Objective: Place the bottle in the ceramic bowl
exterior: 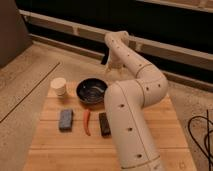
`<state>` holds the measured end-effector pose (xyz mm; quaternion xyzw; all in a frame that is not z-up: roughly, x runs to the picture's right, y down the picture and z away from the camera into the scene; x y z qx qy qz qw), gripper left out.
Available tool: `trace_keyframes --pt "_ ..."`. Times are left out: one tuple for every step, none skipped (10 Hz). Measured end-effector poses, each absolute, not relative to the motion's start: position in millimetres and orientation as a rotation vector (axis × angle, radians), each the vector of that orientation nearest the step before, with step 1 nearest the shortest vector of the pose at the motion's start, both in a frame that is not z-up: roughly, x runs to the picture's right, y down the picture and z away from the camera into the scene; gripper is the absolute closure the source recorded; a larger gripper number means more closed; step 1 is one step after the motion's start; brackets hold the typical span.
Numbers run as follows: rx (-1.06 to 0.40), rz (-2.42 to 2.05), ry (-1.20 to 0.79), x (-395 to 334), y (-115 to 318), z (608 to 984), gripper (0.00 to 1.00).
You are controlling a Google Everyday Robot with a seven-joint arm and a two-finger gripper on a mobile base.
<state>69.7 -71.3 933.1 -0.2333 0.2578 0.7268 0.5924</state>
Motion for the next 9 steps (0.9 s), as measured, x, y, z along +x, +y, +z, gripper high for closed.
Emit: trace_keyframes --pt "-0.534 1.72 0.628 76.5 -64.1 931.1 0.35" --pt "-0.524 1.747 0.65 83.8 -59.5 928.7 0.35" --pt "-0.516 1.777 0.671 89.9 -54.5 925.8 0.35" --pt "-0.513 1.801 0.69 94.0 -48.3 923.6 0.35" --pt "-0.517 1.815 0.705 94.9 -41.6 922.8 0.35" --pt "-0.523 1.819 0.713 94.0 -37.7 922.1 0.35" --pt "-0.533 1.817 0.718 89.6 -33.6 921.8 0.35" --pt "-0.547 1.809 0.722 83.4 -30.3 921.5 0.35" --pt "-0.566 1.797 0.724 76.9 -27.4 920.8 0.37"
